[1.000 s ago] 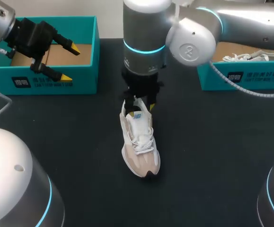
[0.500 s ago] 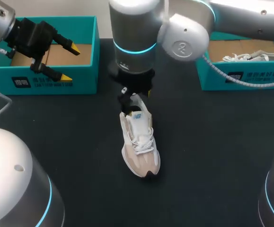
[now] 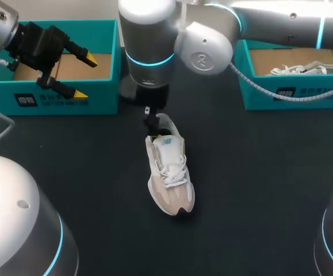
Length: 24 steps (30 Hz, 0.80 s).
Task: Take the shoe out of the shoebox, open the shoe tongue, remove and reinsert the insole, then place the shoe into the shoebox
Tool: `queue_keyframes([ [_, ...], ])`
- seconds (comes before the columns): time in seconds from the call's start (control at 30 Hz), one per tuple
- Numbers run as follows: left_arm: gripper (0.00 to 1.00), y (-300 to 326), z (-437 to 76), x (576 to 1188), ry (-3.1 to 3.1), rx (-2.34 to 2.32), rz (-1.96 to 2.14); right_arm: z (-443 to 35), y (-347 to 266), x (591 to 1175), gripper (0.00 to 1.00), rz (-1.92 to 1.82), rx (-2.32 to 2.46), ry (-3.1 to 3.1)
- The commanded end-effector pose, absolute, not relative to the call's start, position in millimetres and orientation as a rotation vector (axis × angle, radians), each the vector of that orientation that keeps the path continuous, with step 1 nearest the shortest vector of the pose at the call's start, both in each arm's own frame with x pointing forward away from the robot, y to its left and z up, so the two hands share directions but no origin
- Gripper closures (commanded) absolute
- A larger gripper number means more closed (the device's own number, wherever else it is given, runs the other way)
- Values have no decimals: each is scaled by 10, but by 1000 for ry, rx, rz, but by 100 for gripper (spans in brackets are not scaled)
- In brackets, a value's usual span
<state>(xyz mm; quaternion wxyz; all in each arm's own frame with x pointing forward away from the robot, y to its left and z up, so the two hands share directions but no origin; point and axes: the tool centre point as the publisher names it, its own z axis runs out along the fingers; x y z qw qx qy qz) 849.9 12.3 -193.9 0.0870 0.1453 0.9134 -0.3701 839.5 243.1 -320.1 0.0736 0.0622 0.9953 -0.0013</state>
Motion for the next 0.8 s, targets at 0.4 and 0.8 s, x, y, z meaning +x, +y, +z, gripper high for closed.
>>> queue_keyframes([
  [0.4,0,128,-1936,8500,2723,434,-1099,-3558,2373,8690,0,-20,67,2996],
  [0.8,0,128,-1936,8500,2723,434,-1099,-3749,2286,8797,55,-89,-18,3000],
])
